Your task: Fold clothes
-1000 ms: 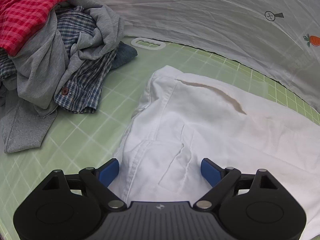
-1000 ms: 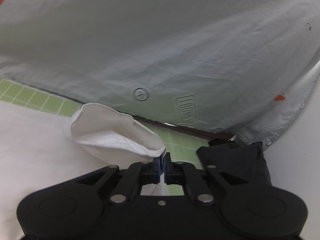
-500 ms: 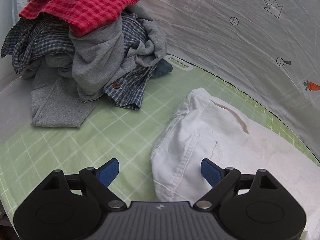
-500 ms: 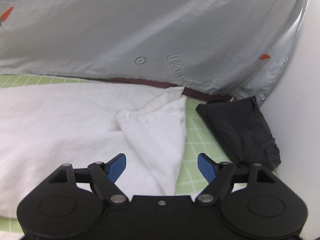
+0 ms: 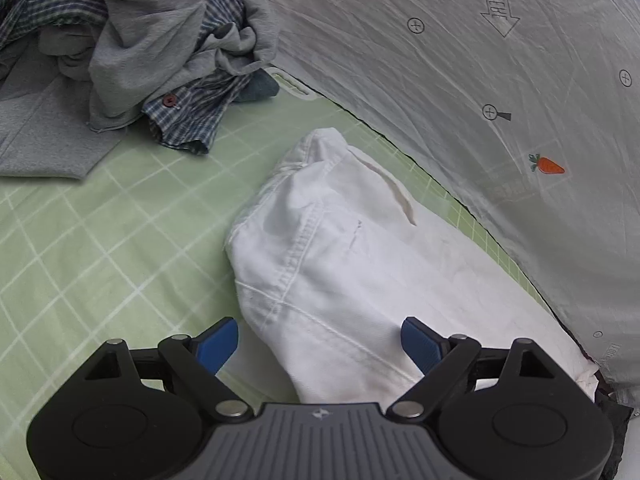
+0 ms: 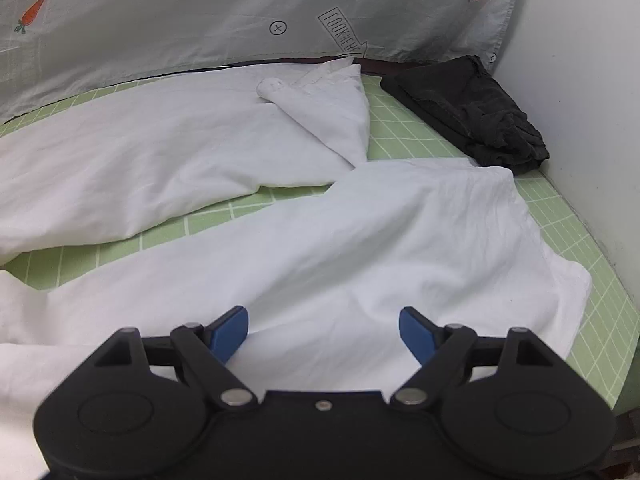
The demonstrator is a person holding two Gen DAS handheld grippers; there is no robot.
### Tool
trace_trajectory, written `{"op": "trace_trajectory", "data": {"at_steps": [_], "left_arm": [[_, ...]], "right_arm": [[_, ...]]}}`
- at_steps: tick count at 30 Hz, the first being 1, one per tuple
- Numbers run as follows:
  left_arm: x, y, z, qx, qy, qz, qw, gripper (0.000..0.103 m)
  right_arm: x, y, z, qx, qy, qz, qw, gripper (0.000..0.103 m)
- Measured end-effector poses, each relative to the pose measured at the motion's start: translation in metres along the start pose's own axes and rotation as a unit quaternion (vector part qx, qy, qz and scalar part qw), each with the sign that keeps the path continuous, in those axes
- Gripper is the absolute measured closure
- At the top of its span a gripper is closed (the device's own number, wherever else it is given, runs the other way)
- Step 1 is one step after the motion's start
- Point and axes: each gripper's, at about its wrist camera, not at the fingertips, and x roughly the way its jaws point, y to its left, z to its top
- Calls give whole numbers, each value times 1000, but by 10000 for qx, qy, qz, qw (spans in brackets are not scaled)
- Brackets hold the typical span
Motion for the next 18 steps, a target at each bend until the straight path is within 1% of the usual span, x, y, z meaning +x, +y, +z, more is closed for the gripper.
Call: {"op": "trace_trajectory", "data": {"at_steps": [2, 3, 4, 5, 6, 7, 8, 10, 13, 14, 15, 17, 18], "left_arm": [[12, -12, -1, 183, 45, 40, 9998, 17], [16, -18, -1, 309, 28, 95, 9995, 23], [18, -26, 1, 499, -56, 182, 9986, 39], [18, -35, 4, 719, -168, 263, 9969, 50], [18, -43, 8, 876, -308, 301, 9952, 56], [16, -51, 13, 967, -478, 293, 9937, 72], [15, -60, 22, 1015, -622, 221, 9926, 84], [19, -85, 41, 1098, -804, -81, 9907, 88], [32, -137, 50, 1599, -938, -420, 9818, 89], [43, -153, 48, 1752, -854, -513, 9795, 89], [57, -165, 44, 1840, -676, -622, 9786, 89], [94, -178, 27, 1926, -140, -759, 9782, 89], [115, -183, 15, 2043, 203, -704, 9762, 89]], "right_arm": [[-7, -7, -7, 106, -12, -52, 9999, 20], [-10, -10, -11, 143, -13, -84, 9999, 20], [-14, -13, -16, 171, -13, -130, 9998, 20], [-17, -16, -20, 201, -10, -178, 9996, 20], [-19, -19, -23, 241, 8, -233, 9994, 19], [-19, -23, -26, 294, 45, -285, 9991, 19], [-18, -26, -29, 358, 87, -334, 9988, 19], [-13, -35, -33, 538, 201, -387, 9976, 19], [-6, -44, -30, 739, 275, -450, 9959, 19], [-4, -45, -27, 740, 256, -453, 9959, 19], [-2, -47, -25, 741, 236, -457, 9959, 20], [3, -48, -18, 752, 225, -461, 9958, 20], [6, -48, -15, 766, 245, -448, 9958, 20]]}}
